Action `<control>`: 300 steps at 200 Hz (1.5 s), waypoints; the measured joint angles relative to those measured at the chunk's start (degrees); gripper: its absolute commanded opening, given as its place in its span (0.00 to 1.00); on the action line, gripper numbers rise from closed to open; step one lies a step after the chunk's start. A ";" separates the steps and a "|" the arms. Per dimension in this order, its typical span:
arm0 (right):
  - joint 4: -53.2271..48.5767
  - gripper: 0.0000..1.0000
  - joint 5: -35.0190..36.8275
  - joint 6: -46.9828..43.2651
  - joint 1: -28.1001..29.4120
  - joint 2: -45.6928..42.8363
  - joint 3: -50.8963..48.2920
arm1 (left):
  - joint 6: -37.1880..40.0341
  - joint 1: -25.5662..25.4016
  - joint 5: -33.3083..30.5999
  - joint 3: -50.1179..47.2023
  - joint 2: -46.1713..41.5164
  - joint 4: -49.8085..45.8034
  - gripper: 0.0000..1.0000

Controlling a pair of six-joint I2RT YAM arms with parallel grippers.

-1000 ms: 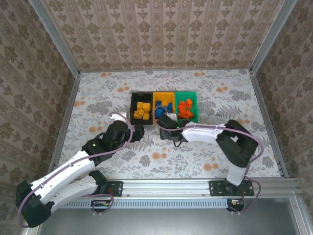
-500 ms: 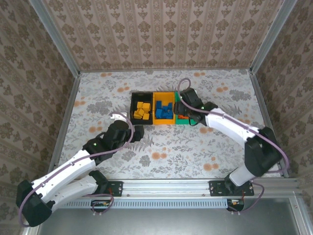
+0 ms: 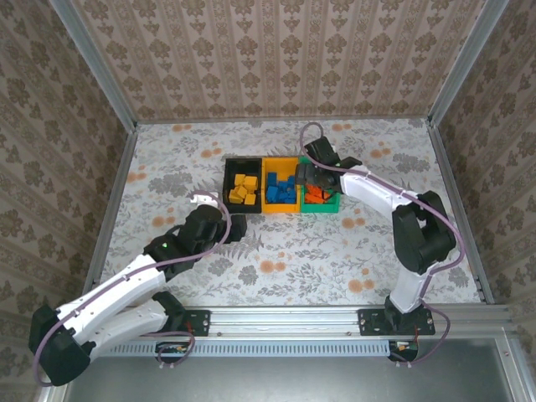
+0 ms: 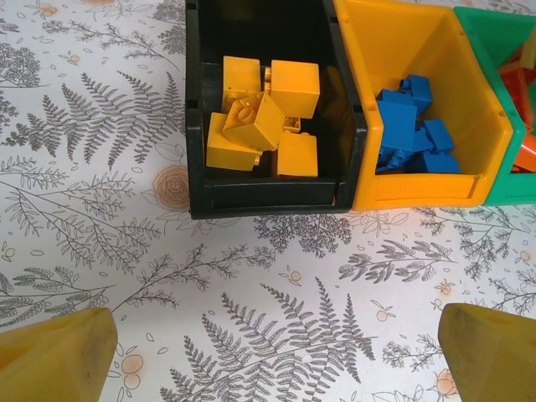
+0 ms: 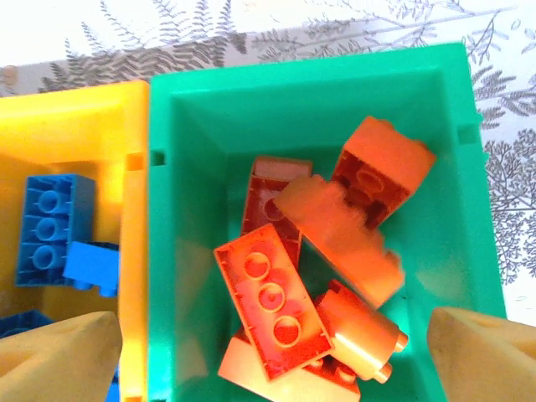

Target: Sort the legos into containers by color

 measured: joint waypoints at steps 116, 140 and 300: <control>10.16 1.00 6.43 0.31 0.00 -27.41 -20.28 | 22.23 20.26 -12.92 3.72 20.33 21.70 1.00; 10.60 1.00 7.78 0.07 -0.11 -28.28 -22.16 | 26.82 29.22 -12.26 4.72 23.06 23.71 1.00; 37.13 1.00 8.63 -18.91 -21.18 -33.48 -42.64 | 35.91 42.91 4.63 -14.56 38.16 68.94 1.00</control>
